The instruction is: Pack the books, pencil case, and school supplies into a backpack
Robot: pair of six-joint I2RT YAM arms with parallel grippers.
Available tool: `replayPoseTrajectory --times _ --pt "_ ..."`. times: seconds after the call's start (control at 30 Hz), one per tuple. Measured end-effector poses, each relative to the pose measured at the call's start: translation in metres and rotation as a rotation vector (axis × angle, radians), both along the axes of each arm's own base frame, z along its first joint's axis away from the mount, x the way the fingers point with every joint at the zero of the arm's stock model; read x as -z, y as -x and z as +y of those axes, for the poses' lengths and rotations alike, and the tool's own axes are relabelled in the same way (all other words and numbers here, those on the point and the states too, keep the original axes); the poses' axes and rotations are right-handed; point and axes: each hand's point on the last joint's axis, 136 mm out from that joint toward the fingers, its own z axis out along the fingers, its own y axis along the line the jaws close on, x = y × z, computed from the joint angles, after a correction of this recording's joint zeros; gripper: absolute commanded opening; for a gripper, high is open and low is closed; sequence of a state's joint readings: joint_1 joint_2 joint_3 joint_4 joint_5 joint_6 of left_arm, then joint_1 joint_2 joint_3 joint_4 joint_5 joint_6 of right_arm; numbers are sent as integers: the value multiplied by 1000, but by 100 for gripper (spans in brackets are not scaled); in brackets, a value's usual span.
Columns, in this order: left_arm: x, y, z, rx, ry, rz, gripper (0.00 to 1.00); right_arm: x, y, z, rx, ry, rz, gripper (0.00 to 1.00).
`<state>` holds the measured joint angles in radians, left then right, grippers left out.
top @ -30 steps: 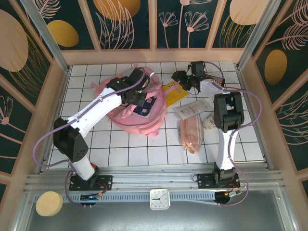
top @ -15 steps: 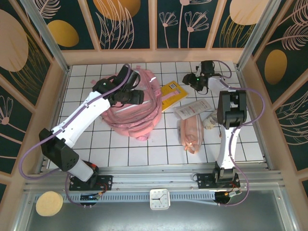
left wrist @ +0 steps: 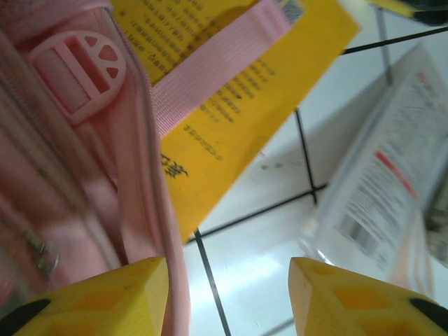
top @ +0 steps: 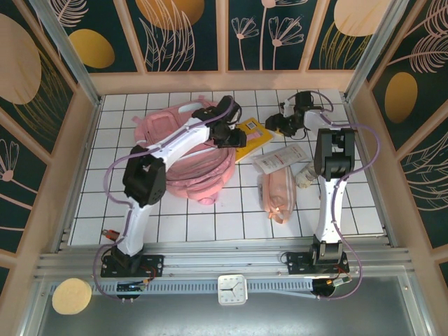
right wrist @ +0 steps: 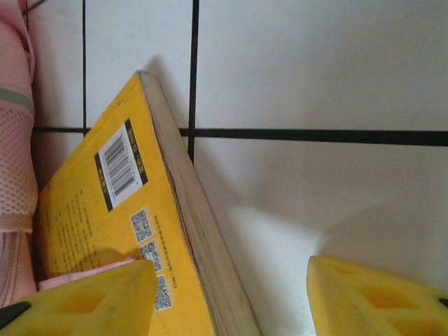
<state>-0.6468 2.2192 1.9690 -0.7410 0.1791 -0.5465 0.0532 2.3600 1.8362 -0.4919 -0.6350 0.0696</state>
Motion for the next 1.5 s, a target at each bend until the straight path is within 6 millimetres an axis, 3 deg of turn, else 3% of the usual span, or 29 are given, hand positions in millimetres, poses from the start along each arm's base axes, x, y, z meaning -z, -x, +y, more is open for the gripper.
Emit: replayPoseTrajectory --times 0.1,0.23,0.33,0.47,0.73,0.8,0.9,1.03,1.13,1.3,1.33,1.43,1.5 --pt "24 -5 7 -9 -33 34 39 1 0 3 -33 -16 5 58" --pt "34 -8 13 -12 -44 41 34 1 -2 4 -69 -25 15 53" --pt "42 -8 16 -9 -49 42 33 2 -2 8 -111 -37 7 42" --pt "56 -6 19 1 -55 44 32 2 2 18 -170 -79 -9 40" --pt "62 -3 32 9 -62 39 31 -2 9 38 -258 -124 -48 27" --pt "63 -2 34 9 -63 37 31 -2 10 41 -267 -140 -55 14" --pt "63 -2 38 7 -63 36 31 -2 9 42 -263 -151 -56 7" --pt "63 -2 38 12 -61 34 31 -3 8 44 -252 -157 -52 11" --pt "63 -2 38 16 -55 35 31 -7 9 47 -258 -182 -50 33" --pt "63 -2 38 26 -47 35 31 -14 15 55 -292 -241 -53 34" --pt "63 -2 37 30 -47 33 31 -15 16 56 -299 -247 -55 31" --pt "63 -1 39 32 -50 35 31 -13 18 58 -305 -236 -52 0" --pt "63 -1 41 34 -52 37 32 -9 18 57 -286 -215 -32 0"
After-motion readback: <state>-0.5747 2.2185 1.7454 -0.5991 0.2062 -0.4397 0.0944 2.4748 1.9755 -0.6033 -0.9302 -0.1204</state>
